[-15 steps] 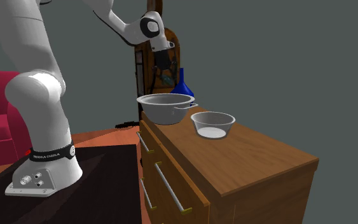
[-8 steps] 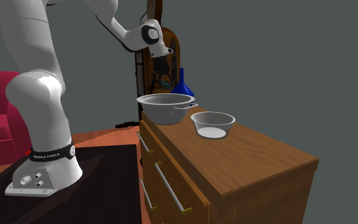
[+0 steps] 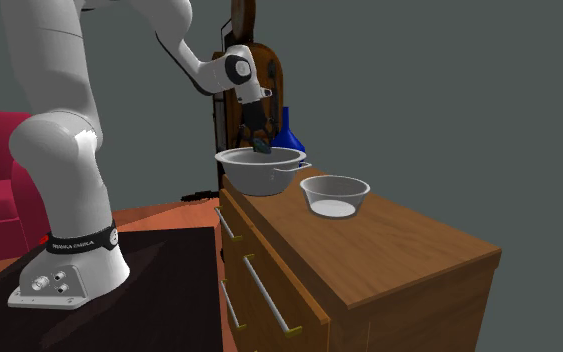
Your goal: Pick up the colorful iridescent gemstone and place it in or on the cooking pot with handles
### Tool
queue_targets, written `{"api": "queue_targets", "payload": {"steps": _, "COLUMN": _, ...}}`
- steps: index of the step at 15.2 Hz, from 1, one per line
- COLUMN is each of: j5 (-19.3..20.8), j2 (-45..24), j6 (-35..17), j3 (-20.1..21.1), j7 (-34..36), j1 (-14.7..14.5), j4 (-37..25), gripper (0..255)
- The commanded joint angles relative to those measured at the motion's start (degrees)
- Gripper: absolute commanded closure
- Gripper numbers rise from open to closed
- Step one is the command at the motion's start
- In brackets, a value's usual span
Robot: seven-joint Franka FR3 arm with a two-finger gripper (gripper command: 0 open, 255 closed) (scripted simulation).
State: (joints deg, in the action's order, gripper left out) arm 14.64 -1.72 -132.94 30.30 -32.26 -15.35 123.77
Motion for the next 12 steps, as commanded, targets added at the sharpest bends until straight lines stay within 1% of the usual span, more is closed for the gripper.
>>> {"api": "queue_targets", "payload": {"steps": 1, "j5": 0.4, "j2": -0.4, "j6": -0.6, "j3": 0.0, "j7": 0.3, "j1": 0.0, "j4": 0.3, "gripper": 255}}
{"api": "queue_targets", "payload": {"steps": 7, "j5": 0.4, "j2": -0.4, "j6": -0.6, "j3": 0.0, "j7": 0.3, "j1": 0.0, "j4": 0.3, "gripper": 255}}
{"api": "queue_targets", "payload": {"steps": 8, "j5": 0.4, "j2": -0.4, "j6": -0.6, "j3": 0.0, "j7": 0.3, "j1": 0.0, "j4": 0.3, "gripper": 0}}
{"api": "queue_targets", "payload": {"steps": 12, "j5": 0.4, "j2": -0.4, "j6": -0.6, "j3": 0.0, "j7": 0.3, "j1": 0.0, "j4": 0.3, "gripper": 0}}
